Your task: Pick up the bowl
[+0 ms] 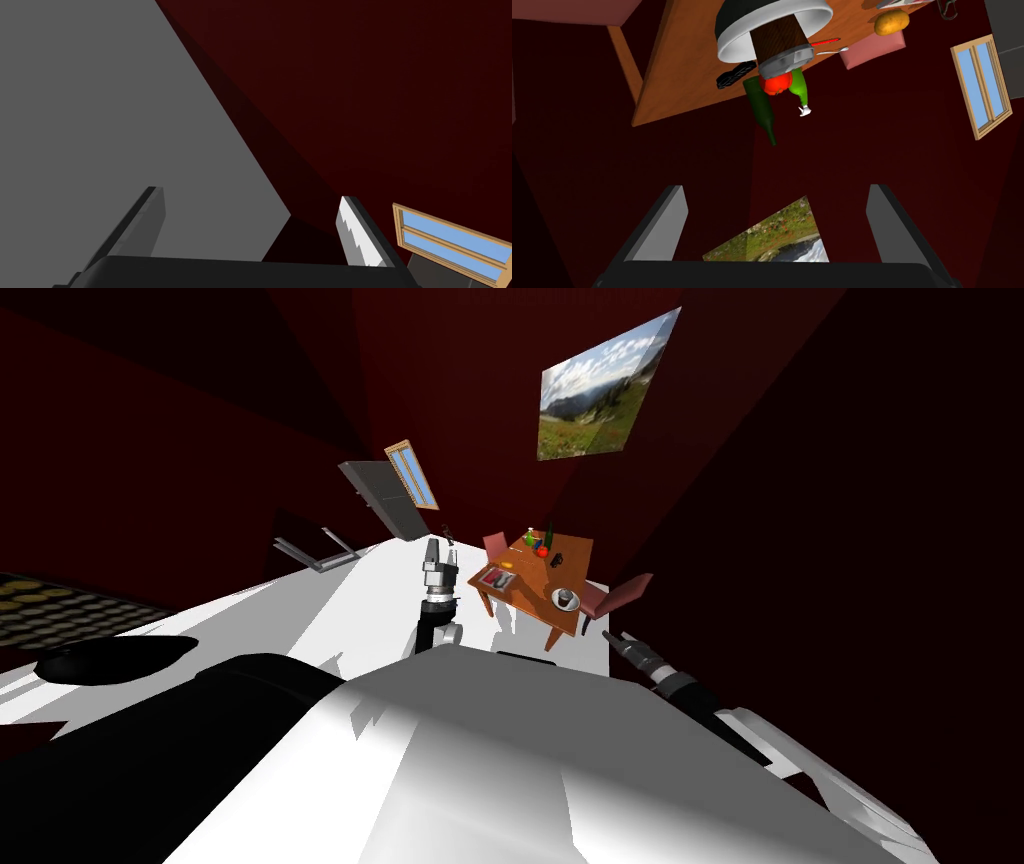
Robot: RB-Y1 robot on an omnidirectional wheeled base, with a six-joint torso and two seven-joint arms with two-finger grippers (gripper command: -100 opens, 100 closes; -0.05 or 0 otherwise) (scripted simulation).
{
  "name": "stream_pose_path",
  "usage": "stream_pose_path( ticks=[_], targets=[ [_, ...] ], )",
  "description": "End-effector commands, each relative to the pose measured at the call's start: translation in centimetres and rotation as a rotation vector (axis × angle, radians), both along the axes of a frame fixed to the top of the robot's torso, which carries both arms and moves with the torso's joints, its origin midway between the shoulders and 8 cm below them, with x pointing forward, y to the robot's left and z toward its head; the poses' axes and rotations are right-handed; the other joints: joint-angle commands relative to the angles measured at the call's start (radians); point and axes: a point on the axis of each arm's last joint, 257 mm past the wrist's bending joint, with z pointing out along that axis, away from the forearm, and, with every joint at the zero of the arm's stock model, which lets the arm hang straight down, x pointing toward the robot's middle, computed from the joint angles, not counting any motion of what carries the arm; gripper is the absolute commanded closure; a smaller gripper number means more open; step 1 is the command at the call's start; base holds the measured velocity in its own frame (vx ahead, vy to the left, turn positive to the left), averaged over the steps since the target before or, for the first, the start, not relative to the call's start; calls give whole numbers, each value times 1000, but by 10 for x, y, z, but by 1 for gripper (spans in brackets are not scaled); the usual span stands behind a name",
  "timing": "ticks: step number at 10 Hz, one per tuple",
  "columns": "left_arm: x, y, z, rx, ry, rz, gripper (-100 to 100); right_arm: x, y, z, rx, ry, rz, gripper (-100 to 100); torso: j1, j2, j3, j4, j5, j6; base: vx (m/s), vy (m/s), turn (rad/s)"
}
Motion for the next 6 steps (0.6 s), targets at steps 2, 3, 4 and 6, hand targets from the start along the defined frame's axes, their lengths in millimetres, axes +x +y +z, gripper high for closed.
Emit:
stream_pose_path(
  ticks=[2,3,4,6],
  targets=[
    [0,0,0,0,0,0,0,-18,-23,-28,-101,68,21,-100,0,0,0,0,0,1,28,40,129],
    [0,0,0,0,0,0,0,-19,-26,-31,-104,74,15,-100,1,-1,0,0,0,0,32,39,81],
    [0,0,0,0,0,0,0,-31,-45,-47,-170,120,28,-100,0,-1,0,0,0,1,28,63,121],
    [0,0,0,0,0,0,0,-44,-63,-61,-233,165,40,-100,5,-3,-1,0,1,0,65,102,178]
  ],
)
